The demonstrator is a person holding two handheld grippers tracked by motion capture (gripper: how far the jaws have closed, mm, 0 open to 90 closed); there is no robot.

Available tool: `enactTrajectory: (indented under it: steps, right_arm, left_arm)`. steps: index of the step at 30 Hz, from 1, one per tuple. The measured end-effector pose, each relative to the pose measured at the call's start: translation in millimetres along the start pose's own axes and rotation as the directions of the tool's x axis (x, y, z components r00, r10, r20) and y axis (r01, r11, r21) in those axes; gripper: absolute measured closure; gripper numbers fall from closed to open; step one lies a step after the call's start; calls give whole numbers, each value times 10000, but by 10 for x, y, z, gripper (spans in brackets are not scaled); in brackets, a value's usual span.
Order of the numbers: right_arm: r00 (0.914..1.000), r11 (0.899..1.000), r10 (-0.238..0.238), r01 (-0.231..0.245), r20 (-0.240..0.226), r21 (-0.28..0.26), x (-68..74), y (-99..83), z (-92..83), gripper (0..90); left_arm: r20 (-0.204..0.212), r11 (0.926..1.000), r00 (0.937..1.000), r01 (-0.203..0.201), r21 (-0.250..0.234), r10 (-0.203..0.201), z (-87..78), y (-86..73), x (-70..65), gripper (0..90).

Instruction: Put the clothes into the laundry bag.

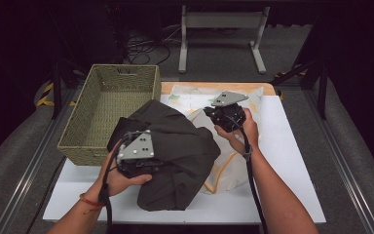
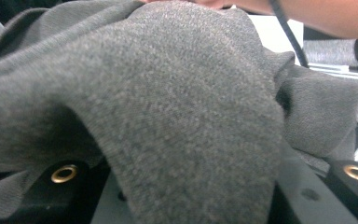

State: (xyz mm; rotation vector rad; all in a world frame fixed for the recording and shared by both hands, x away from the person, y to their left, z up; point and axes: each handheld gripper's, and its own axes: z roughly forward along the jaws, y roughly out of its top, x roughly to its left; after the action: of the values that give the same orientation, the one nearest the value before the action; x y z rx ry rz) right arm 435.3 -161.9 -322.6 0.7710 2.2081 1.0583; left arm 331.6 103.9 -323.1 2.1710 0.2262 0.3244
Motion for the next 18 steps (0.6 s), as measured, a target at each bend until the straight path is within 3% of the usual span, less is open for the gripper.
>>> enactTrajectory:
  steps: [4, 5, 9, 18]
  right_arm:
    - [9999, 10000, -83, 82, -145, -43, 35, 7, -10, 894]
    - [9999, 10000, -83, 82, -145, -43, 35, 7, -10, 894]
    - [9996, 9999, -46, 42, -289, -164, 65, 12, -34, 894]
    - [9987, 9994, 42, -58, -503, -330, 113, 51, -67, 895]
  left_arm:
    - [17, 9992, 9999, 105, 384, -106, 260, 3, 23, 742]
    - [17, 9992, 9999, 105, 384, -106, 260, 3, 23, 742]
    - [321, 9975, 9979, 543, 443, -558, 450, -12, 105, 742]
    - [-254, 9918, 9968, 785, 1004, -763, 739, 90, 187, 741]
